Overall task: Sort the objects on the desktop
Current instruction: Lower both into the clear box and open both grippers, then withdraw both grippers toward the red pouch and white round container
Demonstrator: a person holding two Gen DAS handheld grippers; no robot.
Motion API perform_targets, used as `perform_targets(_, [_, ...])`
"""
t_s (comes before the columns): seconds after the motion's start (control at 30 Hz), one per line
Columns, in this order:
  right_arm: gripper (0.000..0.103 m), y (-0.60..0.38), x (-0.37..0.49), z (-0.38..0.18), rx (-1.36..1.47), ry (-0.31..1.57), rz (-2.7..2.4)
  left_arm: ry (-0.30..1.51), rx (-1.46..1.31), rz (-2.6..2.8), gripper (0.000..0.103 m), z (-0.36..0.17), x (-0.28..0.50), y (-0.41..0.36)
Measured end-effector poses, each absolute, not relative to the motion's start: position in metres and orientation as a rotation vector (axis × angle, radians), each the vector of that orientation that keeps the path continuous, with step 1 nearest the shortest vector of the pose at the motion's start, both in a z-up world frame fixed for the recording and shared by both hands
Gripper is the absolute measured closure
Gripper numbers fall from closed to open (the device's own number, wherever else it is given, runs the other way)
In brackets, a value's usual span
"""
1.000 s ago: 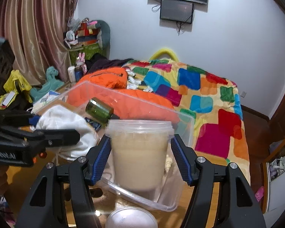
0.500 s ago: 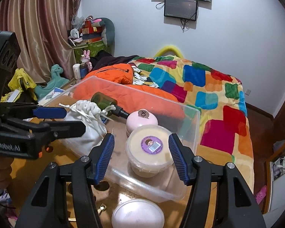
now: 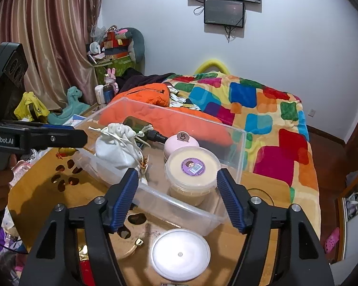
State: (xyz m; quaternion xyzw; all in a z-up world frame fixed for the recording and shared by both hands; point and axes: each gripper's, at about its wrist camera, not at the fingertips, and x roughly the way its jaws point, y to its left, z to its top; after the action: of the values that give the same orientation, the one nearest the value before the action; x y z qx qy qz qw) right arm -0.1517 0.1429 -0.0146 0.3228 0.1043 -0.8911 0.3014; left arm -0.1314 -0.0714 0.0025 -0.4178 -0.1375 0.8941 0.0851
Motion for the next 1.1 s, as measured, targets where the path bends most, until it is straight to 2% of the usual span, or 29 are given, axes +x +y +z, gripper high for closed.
perform_targets(0.43, [0.029, 0.158, -0.128, -0.005, 0.813, 0.272, -2.402, -0.338, -1.229, 2.745, 0.03, 0.016, -0.103, -0.08])
perform_targets(0.7, [0.028, 0.172, -0.109, -0.013, 0.84, 0.273, -2.412, -0.226, -1.256, 2.773, 0.025, 0.001, -0.084, -0.06])
perform_targets(1.1, [0.028, 0.191, -0.078, -0.046, 0.944, 0.268, -2.399, -0.159, -1.349, 2.665, 0.023, -0.037, -0.056, -0.015])
